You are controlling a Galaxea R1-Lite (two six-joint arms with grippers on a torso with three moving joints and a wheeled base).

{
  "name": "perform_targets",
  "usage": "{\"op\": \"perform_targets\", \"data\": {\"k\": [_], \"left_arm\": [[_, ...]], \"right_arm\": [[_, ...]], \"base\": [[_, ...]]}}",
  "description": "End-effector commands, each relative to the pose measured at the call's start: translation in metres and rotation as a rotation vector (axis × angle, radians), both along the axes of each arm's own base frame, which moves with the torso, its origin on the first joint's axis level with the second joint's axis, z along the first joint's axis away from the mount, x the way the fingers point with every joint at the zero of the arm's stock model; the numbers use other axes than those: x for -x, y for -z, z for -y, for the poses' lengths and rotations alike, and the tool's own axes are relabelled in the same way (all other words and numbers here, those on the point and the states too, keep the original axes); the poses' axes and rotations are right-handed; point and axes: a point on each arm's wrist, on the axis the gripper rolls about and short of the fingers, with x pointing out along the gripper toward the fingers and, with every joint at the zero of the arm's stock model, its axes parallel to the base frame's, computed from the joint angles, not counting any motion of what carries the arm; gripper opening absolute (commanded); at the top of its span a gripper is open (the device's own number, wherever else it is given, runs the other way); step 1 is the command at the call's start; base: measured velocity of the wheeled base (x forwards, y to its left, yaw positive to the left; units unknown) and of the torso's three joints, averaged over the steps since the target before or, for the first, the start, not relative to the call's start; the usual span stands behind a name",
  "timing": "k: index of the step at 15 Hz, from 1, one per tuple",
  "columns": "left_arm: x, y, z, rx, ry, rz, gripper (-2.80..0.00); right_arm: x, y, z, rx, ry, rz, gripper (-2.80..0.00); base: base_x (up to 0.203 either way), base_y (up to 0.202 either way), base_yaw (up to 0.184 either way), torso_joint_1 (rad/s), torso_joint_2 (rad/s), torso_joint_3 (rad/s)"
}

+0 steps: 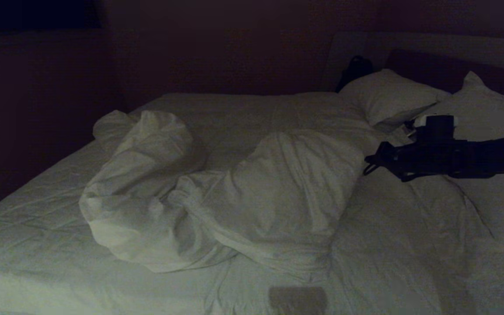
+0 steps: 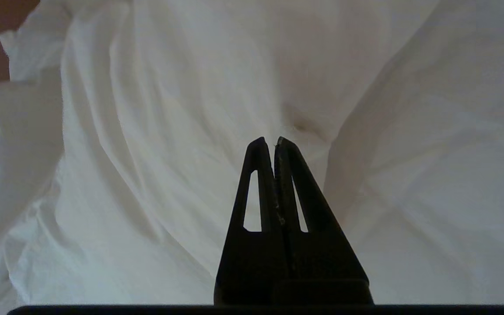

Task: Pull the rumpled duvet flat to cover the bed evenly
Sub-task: Hold the folded corner of the quilt

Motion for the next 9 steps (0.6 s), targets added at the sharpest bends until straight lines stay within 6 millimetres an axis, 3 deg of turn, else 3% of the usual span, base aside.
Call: {"op": "perform_targets", "data": {"k": [1,4,5,9], "left_arm": [[0.0,0.0,0.0,0.0,-0.001,0.0,-2.8],[0.0,0.0,0.0,0.0,-0.001,0.0,-2.8],[0.0,0.0,0.0,0.0,-0.001,0.0,-2.8],[0.0,0.0,0.0,0.0,-0.001,0.0,-2.8]], "right_arm": [[-0.0005,0.0023,0.0002,-0.003,-0.002,-0.005,-2.8],[0.0001,0.0038,0.0009,-0.001,-0.002,-0.012,-2.8],[0.0006,0.004,0.0029,-0.001,0.001,-0.013,0.0],[0.0004,0.0062,0.0071,-0.01,-0.008,-0.018,0.0]], "base": [[0.0,0.0,0.0,0.0,0.0,0.0],[0.0,0.0,0.0,0.0,0.0,0.0],[0.0,0.0,0.0,0.0,0.0,0.0],[0.0,0.0,0.0,0.0,0.0,0.0]]}}
